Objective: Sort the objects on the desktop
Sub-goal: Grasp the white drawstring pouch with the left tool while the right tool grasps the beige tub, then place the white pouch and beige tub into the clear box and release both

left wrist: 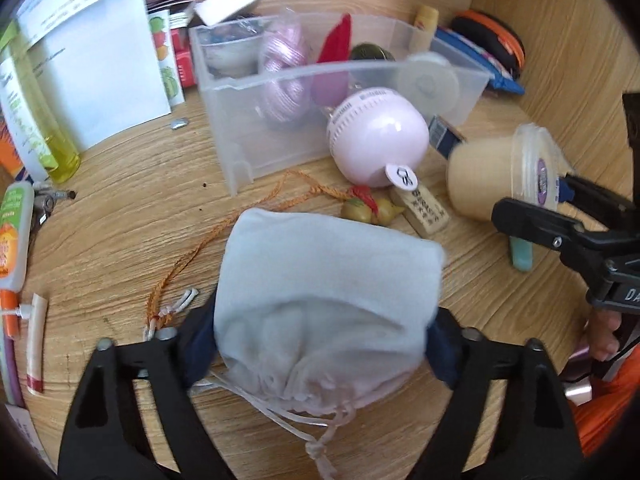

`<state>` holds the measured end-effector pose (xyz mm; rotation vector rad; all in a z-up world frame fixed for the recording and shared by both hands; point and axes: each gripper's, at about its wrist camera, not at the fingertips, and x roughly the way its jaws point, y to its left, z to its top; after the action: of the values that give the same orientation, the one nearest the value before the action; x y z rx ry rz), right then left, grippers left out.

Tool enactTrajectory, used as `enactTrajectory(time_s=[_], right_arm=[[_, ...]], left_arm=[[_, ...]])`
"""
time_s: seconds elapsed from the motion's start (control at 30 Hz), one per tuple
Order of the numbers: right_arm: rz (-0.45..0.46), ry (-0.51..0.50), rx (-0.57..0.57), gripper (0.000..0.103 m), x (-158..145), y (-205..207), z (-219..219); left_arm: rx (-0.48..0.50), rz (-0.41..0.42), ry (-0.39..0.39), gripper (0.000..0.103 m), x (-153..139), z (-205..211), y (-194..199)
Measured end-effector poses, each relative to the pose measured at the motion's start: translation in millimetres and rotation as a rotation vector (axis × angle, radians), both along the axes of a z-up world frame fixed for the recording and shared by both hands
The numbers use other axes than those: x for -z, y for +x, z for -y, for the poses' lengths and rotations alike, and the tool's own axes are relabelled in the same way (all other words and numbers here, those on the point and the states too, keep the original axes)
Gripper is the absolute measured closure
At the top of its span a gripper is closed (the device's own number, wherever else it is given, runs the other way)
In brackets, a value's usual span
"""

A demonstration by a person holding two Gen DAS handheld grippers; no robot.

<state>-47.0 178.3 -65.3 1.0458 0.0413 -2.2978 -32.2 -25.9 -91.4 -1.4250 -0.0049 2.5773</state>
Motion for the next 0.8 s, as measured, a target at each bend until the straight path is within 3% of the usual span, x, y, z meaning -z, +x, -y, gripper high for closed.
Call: enactTrajectory(time_s=[0.27,0.4,0.43,0.67,0.8], right_arm=[[-0.022,-0.008,0.004,0.039,-8.0,0.9,-6.1],[-0.038,-0.025,0.009,0.041,-16.0,1.7,-11.0],[-0.044,-0.022,0.010,0.047,-17.9,1.7,-11.6],[-0.043,-0.017,-0.005,0.047,-20.4,-0.8,-11.6],[-0.021,-0.019,-0.006,0.048,-15.0,-2.9,-13.8]], left_arm=[[-0.041,-0.035,0.083,0.028,-14.5,10.8,12.2],[-0.038,-0.059,0.123,0.028,-26.6,11.0,16.2],[-0.037,-0.068,0.132,0.028,-30.4,11.6,18.1],[0.007,-0.098,0.216,0.028,-49.6,14.0,27.7],[0.019,-0.079,0.212,0.028,-50.7,8.6,26.5]])
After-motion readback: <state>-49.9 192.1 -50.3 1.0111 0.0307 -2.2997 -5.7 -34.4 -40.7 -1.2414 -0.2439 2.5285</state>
